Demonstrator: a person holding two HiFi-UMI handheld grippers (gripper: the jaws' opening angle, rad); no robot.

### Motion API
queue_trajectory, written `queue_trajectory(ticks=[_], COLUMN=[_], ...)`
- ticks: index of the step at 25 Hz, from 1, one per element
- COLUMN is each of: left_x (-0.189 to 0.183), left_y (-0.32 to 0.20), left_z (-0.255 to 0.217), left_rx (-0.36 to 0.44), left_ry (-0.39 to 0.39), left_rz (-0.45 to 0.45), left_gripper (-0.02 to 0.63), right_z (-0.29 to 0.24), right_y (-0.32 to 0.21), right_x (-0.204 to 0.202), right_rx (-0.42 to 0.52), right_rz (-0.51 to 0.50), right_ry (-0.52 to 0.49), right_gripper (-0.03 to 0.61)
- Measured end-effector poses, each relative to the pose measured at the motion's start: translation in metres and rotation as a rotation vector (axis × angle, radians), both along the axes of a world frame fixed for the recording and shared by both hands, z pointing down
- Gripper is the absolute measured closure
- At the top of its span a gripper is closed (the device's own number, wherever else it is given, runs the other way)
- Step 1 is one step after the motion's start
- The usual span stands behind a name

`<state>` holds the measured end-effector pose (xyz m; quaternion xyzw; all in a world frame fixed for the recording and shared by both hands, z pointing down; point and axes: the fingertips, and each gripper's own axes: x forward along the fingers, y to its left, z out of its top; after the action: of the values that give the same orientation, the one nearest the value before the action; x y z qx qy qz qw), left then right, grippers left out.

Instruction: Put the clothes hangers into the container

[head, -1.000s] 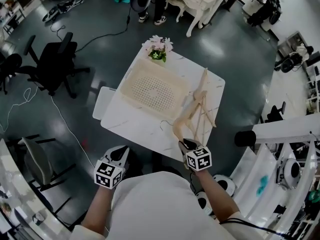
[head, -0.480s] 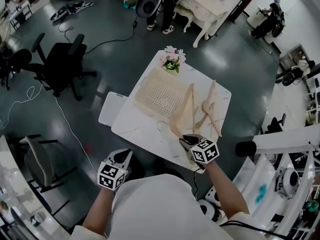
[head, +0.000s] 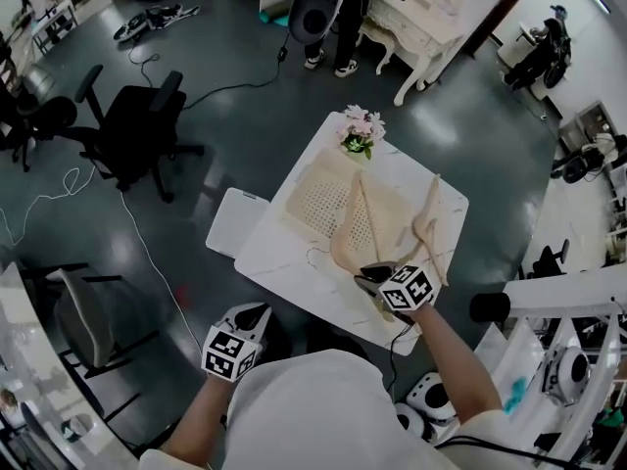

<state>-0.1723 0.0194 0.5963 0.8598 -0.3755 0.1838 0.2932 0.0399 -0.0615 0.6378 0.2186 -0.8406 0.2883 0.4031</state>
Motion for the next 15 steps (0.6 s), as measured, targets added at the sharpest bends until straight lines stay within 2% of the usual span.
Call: queue_trajectory(ticks=[3, 11, 15], left_x=[0.003, 0.017, 0.015], left_y=[-0.005, -0.013, -0.016], left_z=[-0.004, -0.003, 0.0], left_rx=[-0.01, -0.033, -0.044], left_ry=[0.01, 0.0, -0.017], left_rz=[-0.053, -0.127, -0.161], left_gripper=[0.606, 0.606, 0.606], right_z=[0.009, 0.034, 0.047], right_y=[-0.012, -0.04, -0.058], right_x=[-0.002, -0.001, -0.004], right_rx=[-0.045, -0.192, -0.264], right_rz=[-0.067, -0.232, -0.273], right_ry=[-0.002, 0.012, 0.003], right_gripper=[0.491, 0.491, 0.489])
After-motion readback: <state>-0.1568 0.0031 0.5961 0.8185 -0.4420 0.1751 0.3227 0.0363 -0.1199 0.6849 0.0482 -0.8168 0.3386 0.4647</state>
